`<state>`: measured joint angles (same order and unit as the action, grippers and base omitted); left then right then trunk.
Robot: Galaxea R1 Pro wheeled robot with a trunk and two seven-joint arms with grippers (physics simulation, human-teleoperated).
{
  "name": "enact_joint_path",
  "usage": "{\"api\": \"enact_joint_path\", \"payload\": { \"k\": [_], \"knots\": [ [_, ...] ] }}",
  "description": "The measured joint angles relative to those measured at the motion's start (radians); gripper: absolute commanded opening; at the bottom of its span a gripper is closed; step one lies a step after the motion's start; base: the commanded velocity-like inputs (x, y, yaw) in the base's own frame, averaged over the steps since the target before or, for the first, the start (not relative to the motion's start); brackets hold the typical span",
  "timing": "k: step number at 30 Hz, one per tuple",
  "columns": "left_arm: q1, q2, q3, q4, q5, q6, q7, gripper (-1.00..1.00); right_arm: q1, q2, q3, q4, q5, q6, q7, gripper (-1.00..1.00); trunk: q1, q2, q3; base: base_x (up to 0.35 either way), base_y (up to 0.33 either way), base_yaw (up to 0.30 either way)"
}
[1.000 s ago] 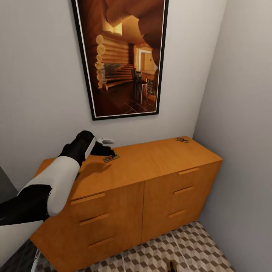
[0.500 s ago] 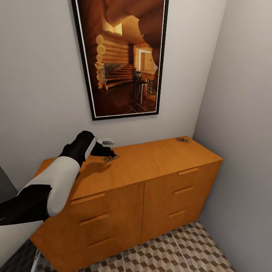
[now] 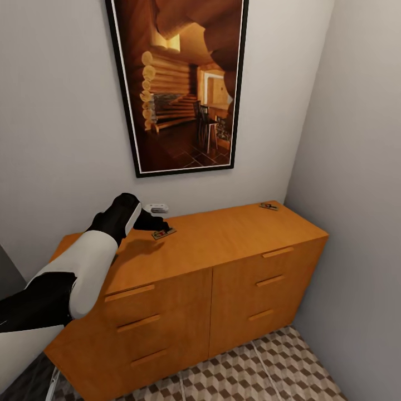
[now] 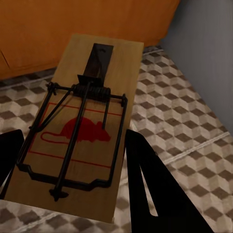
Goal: Take the four mousetraps from the cabinet in the bathroom and place them on the bathroom floor. Make sure all four end up on the same floor surface, and ensure that at least two of them are either under or directly next to the same bathroom sink.
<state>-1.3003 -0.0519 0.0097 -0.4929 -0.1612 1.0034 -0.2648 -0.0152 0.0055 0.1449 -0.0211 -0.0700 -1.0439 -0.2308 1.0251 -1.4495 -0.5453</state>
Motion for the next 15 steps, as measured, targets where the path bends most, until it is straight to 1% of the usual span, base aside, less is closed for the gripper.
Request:
{"api": "enact_joint_path", "payload": {
  "k": [4,15],
  "knots": [
    [0.0,0.0,0.0,0.001,0.0,0.0,0.0,1.0,0.0,0.006,-0.001,-0.001,-0.002,0.0,-0.002,-1.0,0.0,0.0,0.0,0.0,0.0,0.0],
    [0.0,0.0,0.0,0.002,0.0,0.0,0.0,1.0,0.0,0.008,-0.002,0.0,-0.003,0.0,-0.003,-1.0,0.0,0.0,0.0,0.0,0.0,0.0]
  ]
}}
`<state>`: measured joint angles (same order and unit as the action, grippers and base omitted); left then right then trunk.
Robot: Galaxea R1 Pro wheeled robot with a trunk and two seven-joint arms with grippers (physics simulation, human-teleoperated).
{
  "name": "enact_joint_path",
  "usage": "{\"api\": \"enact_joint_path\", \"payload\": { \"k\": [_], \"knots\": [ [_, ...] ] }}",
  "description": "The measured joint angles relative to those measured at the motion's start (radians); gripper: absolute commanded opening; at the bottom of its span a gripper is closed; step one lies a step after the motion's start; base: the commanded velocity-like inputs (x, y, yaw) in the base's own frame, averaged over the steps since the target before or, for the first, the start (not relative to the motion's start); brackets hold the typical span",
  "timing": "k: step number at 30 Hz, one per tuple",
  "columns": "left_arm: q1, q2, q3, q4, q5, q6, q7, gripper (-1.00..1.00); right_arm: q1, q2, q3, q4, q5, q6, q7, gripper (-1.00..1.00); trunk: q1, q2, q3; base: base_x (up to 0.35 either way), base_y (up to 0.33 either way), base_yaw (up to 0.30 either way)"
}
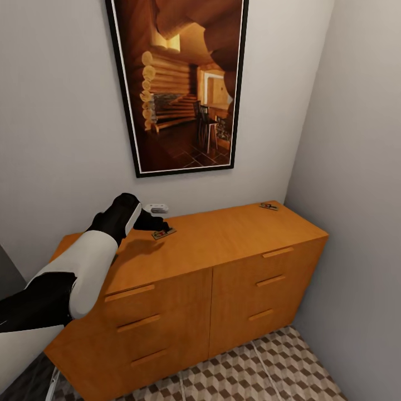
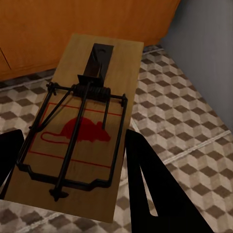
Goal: Take the four mousetraps from the cabinet in the bathroom and place them on the bathroom floor. Make sure all four end up on the same floor surface, and ensure that at least two of them are either under or directly next to the same bathroom sink.
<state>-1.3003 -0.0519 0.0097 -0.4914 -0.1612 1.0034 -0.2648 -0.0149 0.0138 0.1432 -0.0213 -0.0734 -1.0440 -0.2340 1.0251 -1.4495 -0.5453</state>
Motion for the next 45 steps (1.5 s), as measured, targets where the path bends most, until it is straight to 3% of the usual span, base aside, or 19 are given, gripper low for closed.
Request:
{"api": "enact_joint_path", "payload": {
  "k": [38,45],
  "knots": [
    [0.0,-0.001,0.0,0.053,0.0,-0.001,-0.002,1.0,0.0,0.003,0.0,0.001,0.001,0.0,0.002,-1.0,0.0,0.0,0.0,0.055,0.011,0.0],
    [0.0,0.0,0.0,0.06,-0.001,-0.002,-0.002,1.0,0.0,0.017,0.001,0.001,0.002,0.0,0.001,-1.0,0.0,0.0,0.0,0.024,0.0,0.0]
  ]
}}
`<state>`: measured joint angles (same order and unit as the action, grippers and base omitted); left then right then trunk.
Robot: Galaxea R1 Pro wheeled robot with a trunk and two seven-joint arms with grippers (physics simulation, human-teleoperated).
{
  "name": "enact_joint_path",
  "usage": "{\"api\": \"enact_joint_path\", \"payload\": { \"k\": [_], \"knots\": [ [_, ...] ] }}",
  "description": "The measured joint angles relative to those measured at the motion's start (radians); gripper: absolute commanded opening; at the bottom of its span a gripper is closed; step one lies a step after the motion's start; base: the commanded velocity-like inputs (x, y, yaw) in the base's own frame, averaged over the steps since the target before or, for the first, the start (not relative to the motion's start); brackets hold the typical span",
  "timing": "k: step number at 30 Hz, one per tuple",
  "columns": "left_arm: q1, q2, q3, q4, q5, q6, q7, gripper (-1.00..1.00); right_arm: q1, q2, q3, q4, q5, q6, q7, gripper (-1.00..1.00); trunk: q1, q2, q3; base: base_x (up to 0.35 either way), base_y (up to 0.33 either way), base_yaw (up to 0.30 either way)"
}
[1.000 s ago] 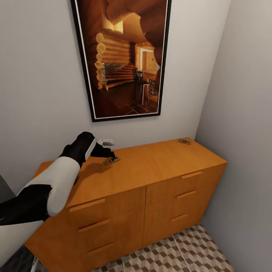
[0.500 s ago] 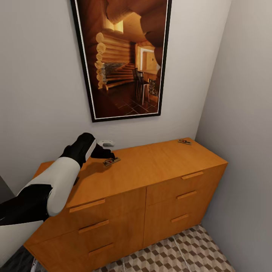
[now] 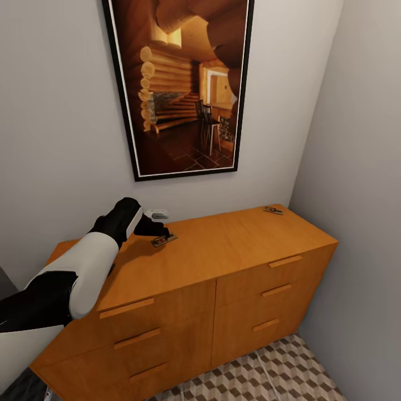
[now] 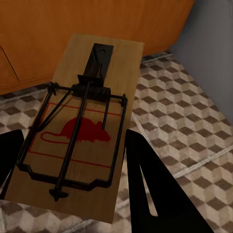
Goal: Take the four mousetraps from the cabinet in the bathroom and place them on the bathroom floor. Make sure all four end up on the same floor surface, and ensure that at least two of them are either under or directly next to the same bathroom sink.
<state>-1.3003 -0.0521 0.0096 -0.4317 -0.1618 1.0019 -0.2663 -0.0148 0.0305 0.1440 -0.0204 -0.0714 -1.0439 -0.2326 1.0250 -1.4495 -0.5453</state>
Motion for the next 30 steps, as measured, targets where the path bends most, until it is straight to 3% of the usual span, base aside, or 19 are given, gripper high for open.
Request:
{"api": "enact_joint_path", "payload": {
  "k": [30],
  "knots": [
    [0.0,0.0,0.0,0.005,-0.001,0.0,0.0,1.0,0.0,0.011,0.001,0.0,0.0,0.0,0.0,-1.0,0.0,0.0,0.0,0.022,0.0,0.0]
  ]
}}
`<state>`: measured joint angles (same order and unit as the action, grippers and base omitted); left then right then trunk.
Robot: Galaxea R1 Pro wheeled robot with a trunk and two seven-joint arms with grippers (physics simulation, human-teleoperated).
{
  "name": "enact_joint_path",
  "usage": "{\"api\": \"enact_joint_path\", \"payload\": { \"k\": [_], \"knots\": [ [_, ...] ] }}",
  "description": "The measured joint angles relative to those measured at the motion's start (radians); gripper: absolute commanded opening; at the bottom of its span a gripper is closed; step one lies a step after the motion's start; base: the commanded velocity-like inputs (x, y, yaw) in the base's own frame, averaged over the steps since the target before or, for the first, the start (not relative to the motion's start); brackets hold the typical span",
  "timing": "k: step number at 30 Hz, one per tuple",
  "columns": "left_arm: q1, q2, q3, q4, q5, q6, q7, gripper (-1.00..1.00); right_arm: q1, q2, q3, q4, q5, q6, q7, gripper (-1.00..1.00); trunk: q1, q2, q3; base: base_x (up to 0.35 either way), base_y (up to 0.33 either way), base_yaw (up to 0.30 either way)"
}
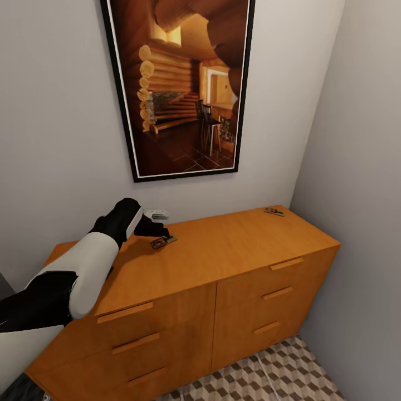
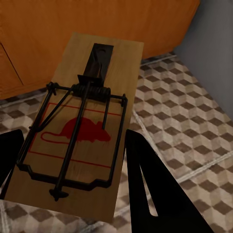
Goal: Take the four mousetraps from the cabinet in the bathroom and place them on the bathroom floor. Make sure all four end up on the same floor surface, and ensure that at least two of them are either under or directly next to the same bathroom sink.
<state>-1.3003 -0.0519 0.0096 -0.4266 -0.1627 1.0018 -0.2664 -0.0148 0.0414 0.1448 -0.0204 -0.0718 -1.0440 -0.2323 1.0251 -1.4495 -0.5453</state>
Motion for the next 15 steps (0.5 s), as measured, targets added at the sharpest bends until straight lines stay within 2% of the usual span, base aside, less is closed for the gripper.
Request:
{"api": "enact_joint_path", "payload": {
  "k": [15],
  "knots": [
    [0.0,0.0,0.0,0.003,0.0,0.0,0.0,1.0,0.0,0.004,-0.001,0.0,0.0,0.0,0.0,-1.0,0.0,0.0,-0.005,0.0,0.0,0.0]
  ]
}}
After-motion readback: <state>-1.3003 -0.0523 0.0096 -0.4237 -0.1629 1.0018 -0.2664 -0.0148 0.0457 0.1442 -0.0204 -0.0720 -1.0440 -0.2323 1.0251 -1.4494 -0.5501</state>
